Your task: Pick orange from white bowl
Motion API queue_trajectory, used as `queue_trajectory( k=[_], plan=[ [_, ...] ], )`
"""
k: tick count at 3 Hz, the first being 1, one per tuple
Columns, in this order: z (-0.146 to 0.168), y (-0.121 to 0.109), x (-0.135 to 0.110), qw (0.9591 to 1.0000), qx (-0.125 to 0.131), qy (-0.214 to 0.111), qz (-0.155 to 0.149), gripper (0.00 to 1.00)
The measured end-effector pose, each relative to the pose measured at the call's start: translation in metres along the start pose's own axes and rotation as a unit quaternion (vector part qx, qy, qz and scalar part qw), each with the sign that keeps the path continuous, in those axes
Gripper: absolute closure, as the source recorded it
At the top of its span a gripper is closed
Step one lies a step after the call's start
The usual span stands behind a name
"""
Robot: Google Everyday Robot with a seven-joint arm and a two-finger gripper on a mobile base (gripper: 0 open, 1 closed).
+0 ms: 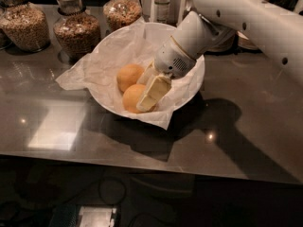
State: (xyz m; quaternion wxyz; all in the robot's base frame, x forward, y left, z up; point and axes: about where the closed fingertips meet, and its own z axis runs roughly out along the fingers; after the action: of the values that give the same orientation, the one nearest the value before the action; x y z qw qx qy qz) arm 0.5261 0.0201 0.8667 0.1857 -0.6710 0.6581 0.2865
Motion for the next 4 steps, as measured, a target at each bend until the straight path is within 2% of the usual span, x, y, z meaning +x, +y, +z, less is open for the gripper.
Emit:
queue_trajectory(
  k=[1, 2, 3, 4],
  plan=[
    [0.001, 0.0, 0.002, 1.0, -0.001, 0.001, 0.007, 0.29],
    [-0.002, 0.001, -0.001, 1.0, -0.001, 0.001, 0.007, 0.1],
    [-0.005, 0.002, -0.004, 1.0, -0.001, 0.001, 0.008, 0.14],
    [0.001, -0.001, 0.007, 0.9996, 0.002, 0.008, 0.027, 0.37]
  ],
)
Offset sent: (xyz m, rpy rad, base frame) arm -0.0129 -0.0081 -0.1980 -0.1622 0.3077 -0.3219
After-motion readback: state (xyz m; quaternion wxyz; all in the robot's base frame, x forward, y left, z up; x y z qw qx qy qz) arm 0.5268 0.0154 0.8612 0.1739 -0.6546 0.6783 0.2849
